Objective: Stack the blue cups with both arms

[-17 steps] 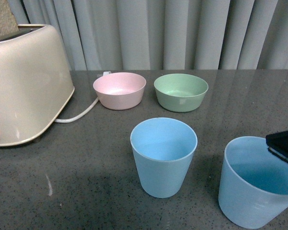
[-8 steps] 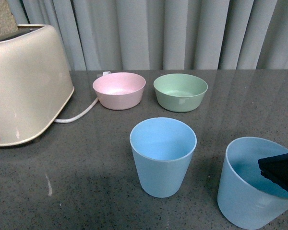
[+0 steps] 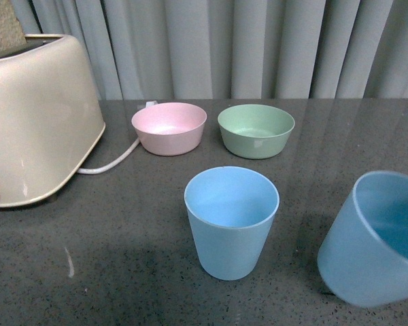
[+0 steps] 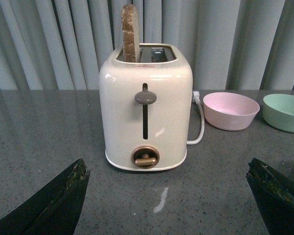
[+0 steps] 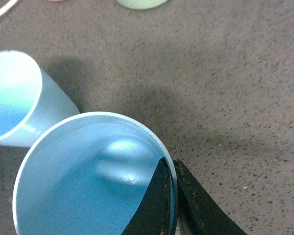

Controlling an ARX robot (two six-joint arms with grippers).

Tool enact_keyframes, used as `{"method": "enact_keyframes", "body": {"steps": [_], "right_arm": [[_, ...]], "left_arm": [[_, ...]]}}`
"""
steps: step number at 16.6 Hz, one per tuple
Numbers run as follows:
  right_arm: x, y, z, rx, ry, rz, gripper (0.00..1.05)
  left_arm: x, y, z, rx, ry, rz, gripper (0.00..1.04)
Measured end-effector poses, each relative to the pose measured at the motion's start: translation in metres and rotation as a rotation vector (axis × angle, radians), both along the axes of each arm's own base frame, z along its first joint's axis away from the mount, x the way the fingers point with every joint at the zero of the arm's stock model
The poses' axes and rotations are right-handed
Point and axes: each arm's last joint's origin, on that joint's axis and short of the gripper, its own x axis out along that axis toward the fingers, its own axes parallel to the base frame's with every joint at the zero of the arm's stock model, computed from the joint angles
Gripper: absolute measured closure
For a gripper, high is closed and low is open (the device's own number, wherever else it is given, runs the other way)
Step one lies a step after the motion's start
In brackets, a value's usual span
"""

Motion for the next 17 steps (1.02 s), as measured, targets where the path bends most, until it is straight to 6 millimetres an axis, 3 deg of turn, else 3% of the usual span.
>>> {"method": "enact_keyframes", "body": {"steps": [2,3,5,7,12,17], "right_arm": [[0.001,-0.003,0.018,0.018,-0.058,-0.012,1.03],[0.002,-0.003,0.037,0.037,-0.121,-0.013,1.03],[0.003,-0.002,0.051,0.055,-0.164,-0.003,1.03],[0.003,0.011,0.071,0.098,-0.22,0.062,1.03],[0.005,0.059,0.057,0.119,-0.147,0.218,1.03],[0.016,0.072,0.047,0.089,-0.121,0.214,1.03]], "left_arm": [[0.0,0.0,0.0,0.0,0.0,0.0,0.07],[0.0,0.0,0.0,0.0,0.0,0.0,0.07],[0.0,0.0,0.0,0.0,0.0,0.0,0.07],[0.0,0.0,0.0,0.0,0.0,0.0,0.07],[0.0,0.0,0.0,0.0,0.0,0.0,0.07],[0.0,0.0,0.0,0.0,0.0,0.0,0.07]]}}
